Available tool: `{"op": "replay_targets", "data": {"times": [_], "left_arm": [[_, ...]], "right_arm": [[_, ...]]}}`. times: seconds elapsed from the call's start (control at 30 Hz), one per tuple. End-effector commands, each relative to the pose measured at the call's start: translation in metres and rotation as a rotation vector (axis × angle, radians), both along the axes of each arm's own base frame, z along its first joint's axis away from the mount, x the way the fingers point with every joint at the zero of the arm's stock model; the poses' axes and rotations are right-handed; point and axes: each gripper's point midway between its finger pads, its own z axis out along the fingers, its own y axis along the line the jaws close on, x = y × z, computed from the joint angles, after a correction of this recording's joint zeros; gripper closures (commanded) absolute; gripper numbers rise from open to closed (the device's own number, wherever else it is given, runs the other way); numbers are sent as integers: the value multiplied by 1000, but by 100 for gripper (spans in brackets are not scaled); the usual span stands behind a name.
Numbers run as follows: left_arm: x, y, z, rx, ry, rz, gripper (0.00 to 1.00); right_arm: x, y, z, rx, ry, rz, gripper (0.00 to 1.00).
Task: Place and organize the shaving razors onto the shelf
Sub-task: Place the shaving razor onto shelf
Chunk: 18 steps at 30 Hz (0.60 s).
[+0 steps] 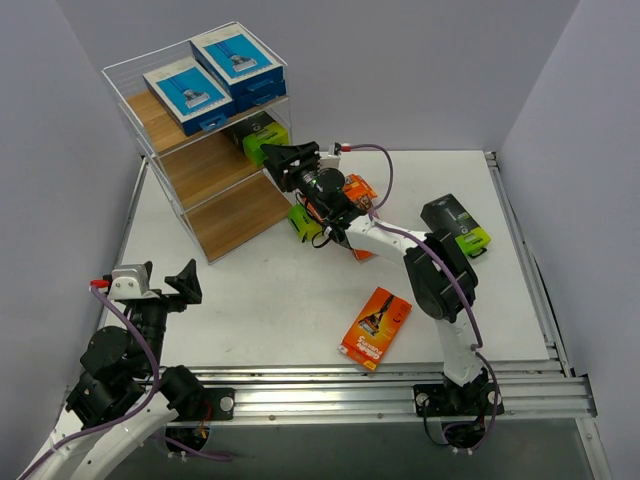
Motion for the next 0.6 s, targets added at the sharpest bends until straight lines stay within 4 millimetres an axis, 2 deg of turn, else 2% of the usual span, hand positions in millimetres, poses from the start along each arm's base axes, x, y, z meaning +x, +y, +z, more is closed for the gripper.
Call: {"op": "replay_targets", "data": {"times": [0.0,0.1,0.3,0.33,0.37,0.4,0.43,0.47,0.53,0.57], "left_arm": [[-1,1,12,-19,-25,1,5],[-2,3,12,-19,-26,6,5],[-1,4,12,-17,-23,14,4],[-1,4,11,-16,-22,14,4],[-1,4,11,-15,-22,17,4],[-1,5,11,-16,-22,20,4],[-1,4,10,-13,-18,20,4],[0,4,10,-12,-17,23,4],[0,4,10,-8,-14,21,4],[1,3,9,-4,-9,24,4]], "right_arm": [[-13,-9,55,73,-115,20,43],[-18,-13,62,64,-135,11,27],[-30,-21,73,38,-163,13,21],[-33,-22,64,20,-152,18,20],[-41,-26,71,20,-167,26,20],[-45,-28,69,12,-174,30,20],[-50,-32,53,-7,-160,34,19],[-58,-38,59,-5,-174,36,19],[-70,-45,55,-22,-198,52,18],[-78,-54,43,-41,-184,54,18]]}}
